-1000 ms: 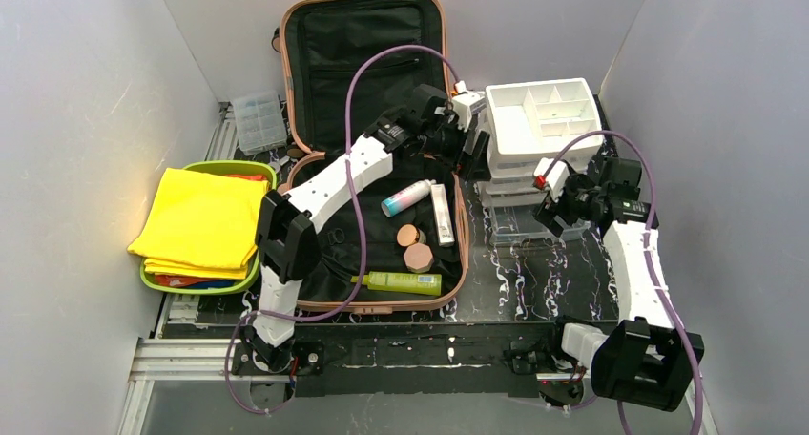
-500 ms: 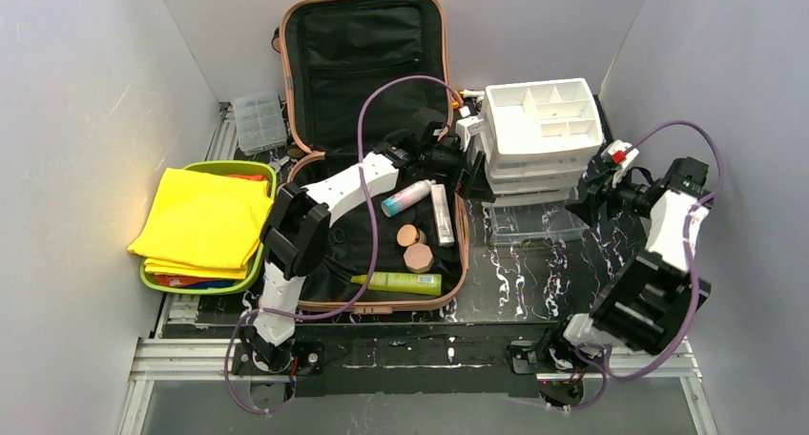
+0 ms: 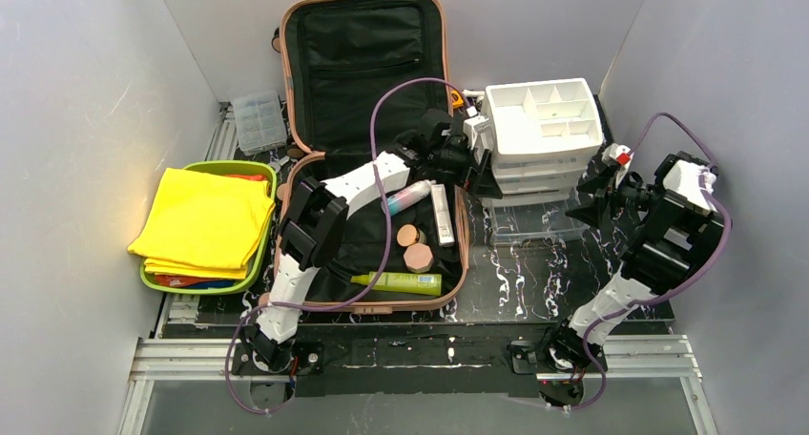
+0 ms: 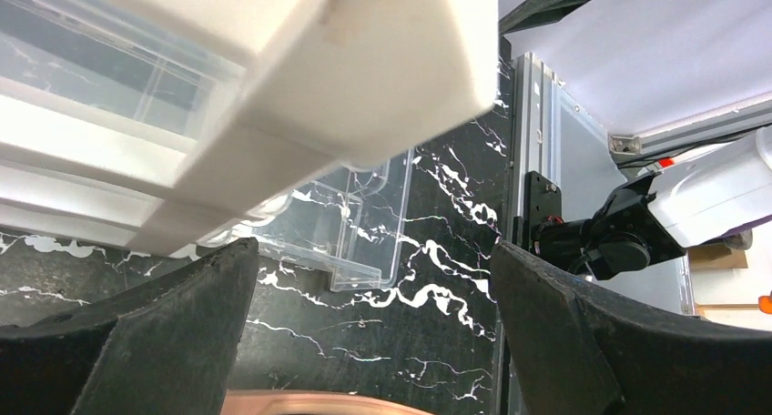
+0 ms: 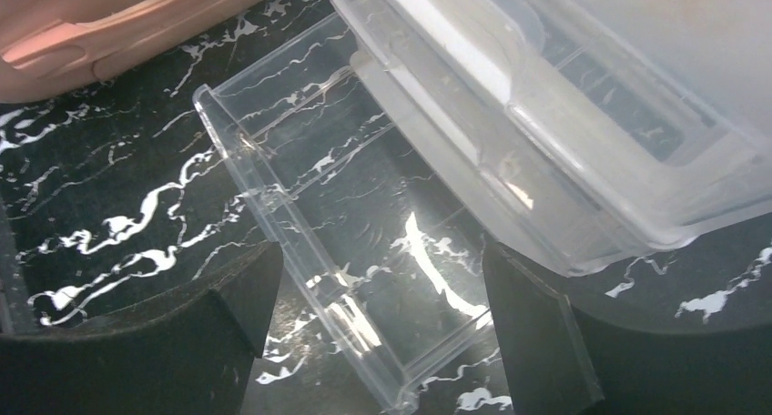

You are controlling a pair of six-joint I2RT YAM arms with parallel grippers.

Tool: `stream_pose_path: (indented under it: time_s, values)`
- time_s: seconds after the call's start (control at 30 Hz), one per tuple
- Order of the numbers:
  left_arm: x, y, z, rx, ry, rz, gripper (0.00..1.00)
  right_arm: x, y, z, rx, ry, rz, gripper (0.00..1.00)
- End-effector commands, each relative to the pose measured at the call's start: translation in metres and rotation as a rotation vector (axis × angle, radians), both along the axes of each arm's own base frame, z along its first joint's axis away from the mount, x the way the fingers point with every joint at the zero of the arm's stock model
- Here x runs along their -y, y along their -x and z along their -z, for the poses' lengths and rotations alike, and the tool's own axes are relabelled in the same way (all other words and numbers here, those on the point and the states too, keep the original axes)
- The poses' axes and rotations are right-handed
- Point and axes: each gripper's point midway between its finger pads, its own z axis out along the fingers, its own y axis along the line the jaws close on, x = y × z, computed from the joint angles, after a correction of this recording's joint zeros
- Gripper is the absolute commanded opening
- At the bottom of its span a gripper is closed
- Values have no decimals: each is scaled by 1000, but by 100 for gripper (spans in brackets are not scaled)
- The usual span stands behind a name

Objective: Open, take out, and arrange the luggage
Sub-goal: Open the drawer in the storage box.

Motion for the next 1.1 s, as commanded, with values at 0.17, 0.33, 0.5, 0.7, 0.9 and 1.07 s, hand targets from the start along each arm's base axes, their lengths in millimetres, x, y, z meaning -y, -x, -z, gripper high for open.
stream_pose_path:
  time_s: [0.17, 0.33, 0.5, 0.7, 0.9, 1.07]
  values:
    - [8, -10, 4, 11, 16, 22, 98, 5, -27, 0, 164, 20, -80, 93]
    - [8, -9, 7, 28, 7, 34, 98, 2, -36, 9, 188, 17, -114, 93]
    - [5, -4, 10, 7, -4, 50, 98, 1, -42, 12, 242, 3, -116, 94]
    - [-5, -8, 4, 31, -36, 11, 98, 1, -38, 22, 249, 25, -145, 94]
    - [-15, -25, 7, 80, -104, -97, 98, 2, -31, 24, 275, 57, -162, 92]
    - [-15, -33, 12, 81, -124, -132, 98, 30, -40, 9, 314, 47, -58, 92]
